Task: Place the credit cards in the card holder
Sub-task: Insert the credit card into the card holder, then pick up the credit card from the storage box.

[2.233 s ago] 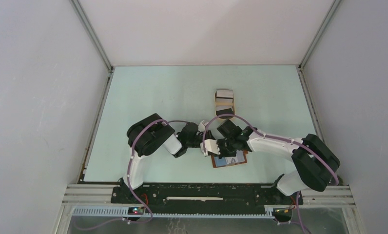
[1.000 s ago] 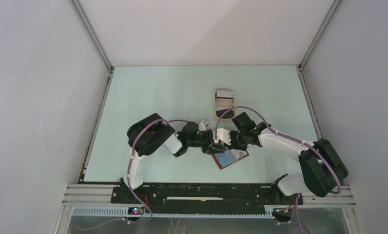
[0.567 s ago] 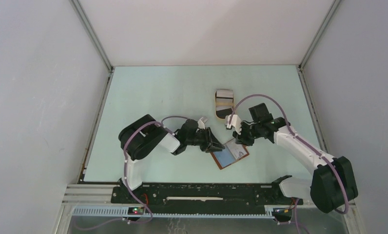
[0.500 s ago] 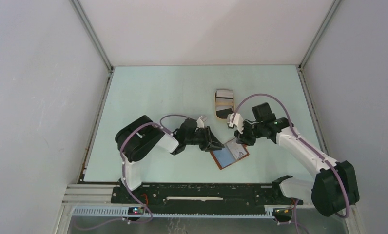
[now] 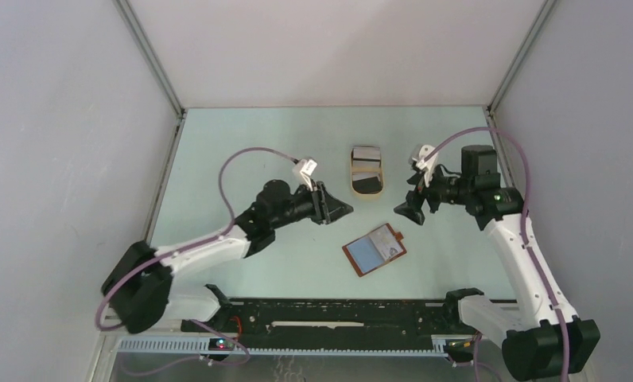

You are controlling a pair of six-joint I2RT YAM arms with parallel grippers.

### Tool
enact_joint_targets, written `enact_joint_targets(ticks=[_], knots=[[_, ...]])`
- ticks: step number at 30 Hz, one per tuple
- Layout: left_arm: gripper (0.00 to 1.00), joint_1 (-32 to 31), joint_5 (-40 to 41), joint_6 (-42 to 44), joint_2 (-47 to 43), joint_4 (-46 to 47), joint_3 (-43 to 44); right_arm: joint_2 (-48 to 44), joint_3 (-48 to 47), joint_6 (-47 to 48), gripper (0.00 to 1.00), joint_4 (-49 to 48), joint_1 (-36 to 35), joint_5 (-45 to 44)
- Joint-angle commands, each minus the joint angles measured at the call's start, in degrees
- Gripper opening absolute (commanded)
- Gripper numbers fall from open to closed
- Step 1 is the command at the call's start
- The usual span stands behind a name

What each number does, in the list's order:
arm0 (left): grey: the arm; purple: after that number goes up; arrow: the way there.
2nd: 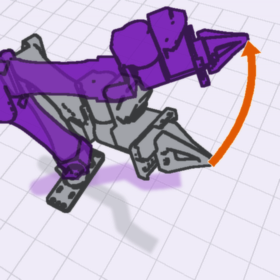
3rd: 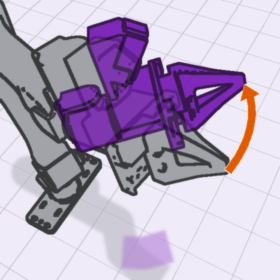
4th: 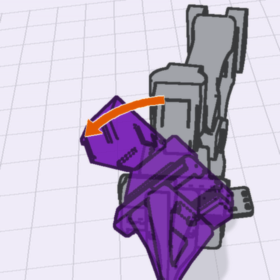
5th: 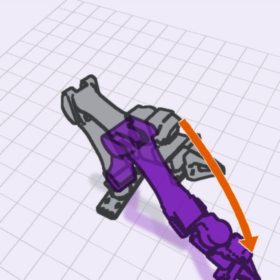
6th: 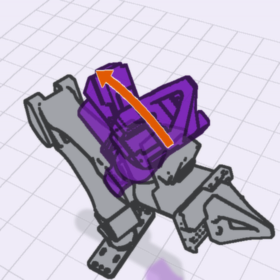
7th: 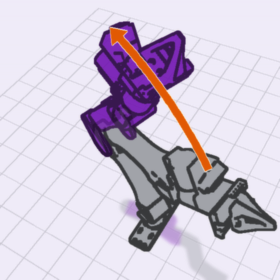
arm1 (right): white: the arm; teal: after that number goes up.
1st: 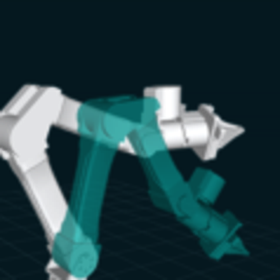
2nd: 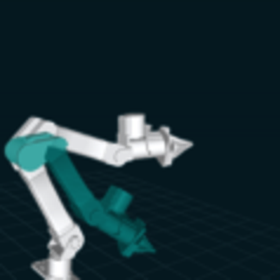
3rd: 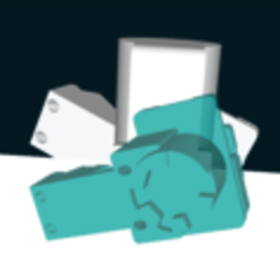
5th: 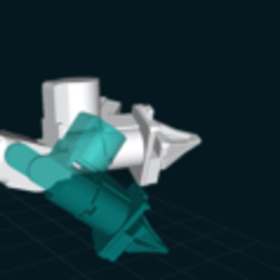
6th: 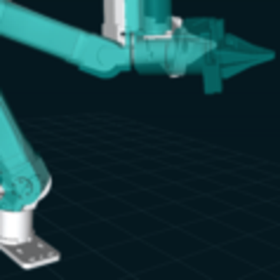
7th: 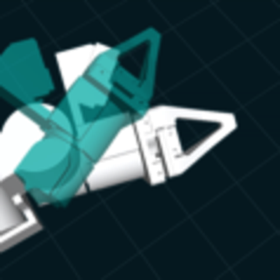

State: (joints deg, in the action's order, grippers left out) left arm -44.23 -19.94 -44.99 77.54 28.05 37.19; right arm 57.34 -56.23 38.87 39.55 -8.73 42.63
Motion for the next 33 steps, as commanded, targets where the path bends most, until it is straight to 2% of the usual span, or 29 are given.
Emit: enact_joint_targets(ticks=[1, 5, 7, 8, 12, 17, 20, 24, 33], knots=[[0.47, 0.14, 9.89, 18.81, -12.29, -8.94, -1.30, 4.50, -7.53, 2.97, 0.97, 6.11, 1.35, 11.82], [0.72, 0.17, 18.41, 27.52, -21.21, -9.27, -2.77, 9.47, -10.81, 7.75, 0.99, 3.34, 1.26, 9.75], [0.93, 0.34, 23.83, 31.43, -24.02, -7.39, -3.71, 13.50, -13.64, 10.97, 1.00, 2.95, 1.26, 8.44], [0.99, 0.48, 25.80, 33.17, -24.67, -5.94, -4.18, 15.92, -16.33, 12.26, 1.00, 2.93, 1.22, 7.87], [1.00, 2.17, 28.03, 38.18, -22.75, 0.22, -3.73, 26.14, -24.65, 16.63, 1.00, 2.97, 0.56, 5.09], [1.00, 2.74, 28.50, 44.27, -13.90, 3.38, 1.14, 37.68, -33.11, 27.92, 1.00, 6.90, -1.52, -1.32], [1.00, 3.30, 29.24, 46.91, -7.82, 9.80, 2.25, 44.63, -39.23, 27.39, 0.98, 8.42, -1.91, -3.98], [1.00, 5.42, 25.19, 45.43, -0.09, 16.71, 3.12, 52.36, -45.98, 28.66, 0.95, 12.11, -2.59, -5.24], [1.00, 9.21, 15.30, 38.36, 8.49, 23.14, 0.54, 64.43, -52.69, 23.28, 0.87, 4.01, -7.16, -19.05]])
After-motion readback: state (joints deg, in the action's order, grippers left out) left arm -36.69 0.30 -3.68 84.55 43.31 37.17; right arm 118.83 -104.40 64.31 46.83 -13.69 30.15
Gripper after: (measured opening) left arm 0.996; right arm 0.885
